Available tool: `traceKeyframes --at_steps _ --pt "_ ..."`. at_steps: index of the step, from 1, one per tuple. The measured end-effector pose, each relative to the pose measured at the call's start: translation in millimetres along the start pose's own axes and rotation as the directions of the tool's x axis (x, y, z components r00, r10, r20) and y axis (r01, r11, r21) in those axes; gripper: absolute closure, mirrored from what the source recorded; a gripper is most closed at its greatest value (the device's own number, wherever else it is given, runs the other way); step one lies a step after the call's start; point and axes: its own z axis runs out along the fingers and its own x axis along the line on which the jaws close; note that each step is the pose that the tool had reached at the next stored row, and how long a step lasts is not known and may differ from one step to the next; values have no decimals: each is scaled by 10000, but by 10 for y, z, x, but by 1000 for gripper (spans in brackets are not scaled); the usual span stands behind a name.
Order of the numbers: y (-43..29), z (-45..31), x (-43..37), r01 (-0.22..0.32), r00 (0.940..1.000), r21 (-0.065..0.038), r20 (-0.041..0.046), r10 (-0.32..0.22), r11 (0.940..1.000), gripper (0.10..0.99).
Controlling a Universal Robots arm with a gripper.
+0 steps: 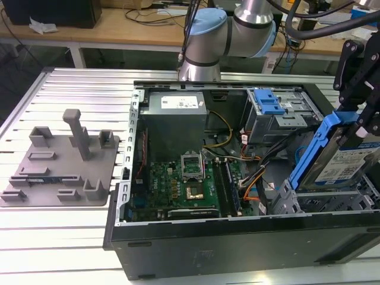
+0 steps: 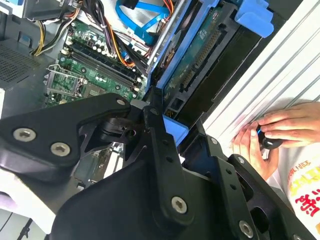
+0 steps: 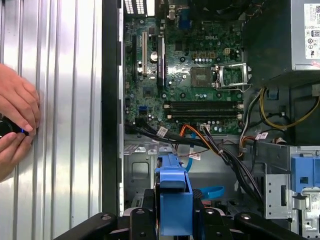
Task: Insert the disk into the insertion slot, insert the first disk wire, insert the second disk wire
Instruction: 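Insert the disk into the insertion slot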
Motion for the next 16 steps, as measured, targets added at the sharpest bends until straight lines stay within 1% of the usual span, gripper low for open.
traceKeyframes --at_steps 2,4,6,7,10,11,12,13,14,15,16 --pt "0 -1 0 0 10000 -1 0 0 10000 722" --pt "-1 -23 1 2 10000 4 13 -2 10000 722" --pt "3 -98 1 2 10000 -1 0 -2 10000 722" --pt "2 -114 1 -1 10000 -1 -2 1 10000 722" --pt "-1 -114 0 -5 10000 -1 -2 5 10000 722" --pt "-11 -116 1 -2 10000 -17 -5 2 10000 722" --pt "-35 -118 1 -3 10000 -61 -4 3 10000 722" --pt "-66 -117 2 -4 10000 -138 0 4 9999 722" --pt "-82 -118 2 -3 10000 -223 1 3 9998 722" --pt "-81 -117 -1 -6 10000 -301 -3 6 9995 722" --pt "-82 -118 -1 -7 10000 -324 -10 6 9995 722"
